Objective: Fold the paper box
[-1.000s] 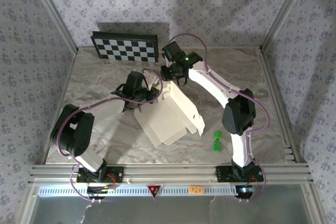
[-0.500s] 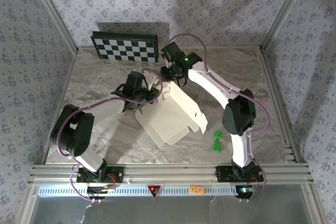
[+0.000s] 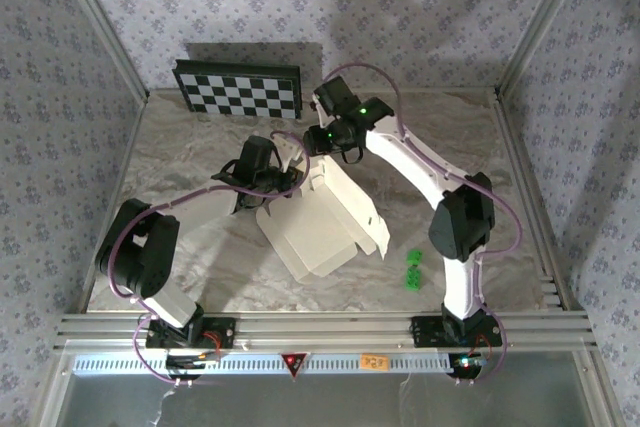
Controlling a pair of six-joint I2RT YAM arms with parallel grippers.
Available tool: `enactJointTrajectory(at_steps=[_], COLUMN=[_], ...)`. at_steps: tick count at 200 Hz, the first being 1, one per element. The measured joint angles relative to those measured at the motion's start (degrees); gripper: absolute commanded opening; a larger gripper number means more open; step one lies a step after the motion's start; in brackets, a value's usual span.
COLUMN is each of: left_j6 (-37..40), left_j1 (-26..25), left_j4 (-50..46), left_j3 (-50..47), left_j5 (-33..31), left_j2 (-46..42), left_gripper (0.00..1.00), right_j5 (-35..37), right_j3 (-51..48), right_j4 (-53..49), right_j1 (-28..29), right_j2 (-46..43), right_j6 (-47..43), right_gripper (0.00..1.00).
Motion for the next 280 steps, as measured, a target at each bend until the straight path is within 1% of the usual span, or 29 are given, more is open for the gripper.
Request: enactJointTrajectory(at_steps=[9,42,76,96,121,158,186,198,220,233,247,258,280], left_j6=[0.00,0.00,0.00,0.02,0.02,0.00,0.02,0.09,0.33,0.50,0.61,0.61,0.61], left_j1=[0.00,0.00,0.00,0.00,0.00,0.00,-0.09,-0.20,-0.37,-0.37,-0.37,-0.48,-0.50], left_j4=[-0.02,-0.11,-0.15,-0.24,-0.44,-0.48,-1.05,-1.44,-1.97,-2.27,-2.36,-2.34,-2.34], left_j3=[0.00,0.04,0.07,0.13,0.20,0.22,0.44,0.66,0.94,1.07,1.07,1.07,1.07], left_j5=[0.00,0.00,-0.02,-0.02,-0.09,-0.90,-1.36,-1.64,-2.34,-2.38,-2.45,-2.54,-2.58], left_j2=[0.00,0.00,0.00,0.00,0.00,0.00,-0.04,-0.07,-0.07,-0.04,-0.04,-0.07,-0.07], left_gripper=[0.01,0.01,0.01,0.01,0.01,0.01,0.01,0.01,0.01,0.01,0.01,0.01,0.01], right_j5=[-0.59,-2.23,-3.93,-5.18,-6.67,-6.58,-5.90,-5.44,-4.70,-4.07,-3.19,-2.49,-0.26], right_j3=[-0.74,-4.57,-9.81,-12.28,-13.35,-13.64,-14.36,-14.49,-14.71,-14.75,-14.75,-14.56,-12.81], right_j4=[0.00,0.00,0.42,0.66,0.83,0.85,0.90,0.90,0.85,0.87,0.85,0.79,0.90], right_j1=[0.02,-1.09,-4.35,-4.87,-3.65,-1.99,-1.79,-1.81,-1.81,-1.88,-1.95,-1.97,-1.97], right_j2=[-1.44,-7.21,-9.40,-9.07,-8.48,-8.48,-8.48,-8.48,-8.52,-8.66,-9.05,-9.22,-9.22], right_j6=[0.02,2.03,3.28,3.41,3.08,1.57,0.79,0.74,0.50,0.79,1.62,2.29,4.22], right_gripper=[0.46,0.26,0.15,0.13,0.11,0.09,0.08,0.09,0.21,0.31,0.37,0.44,0.51])
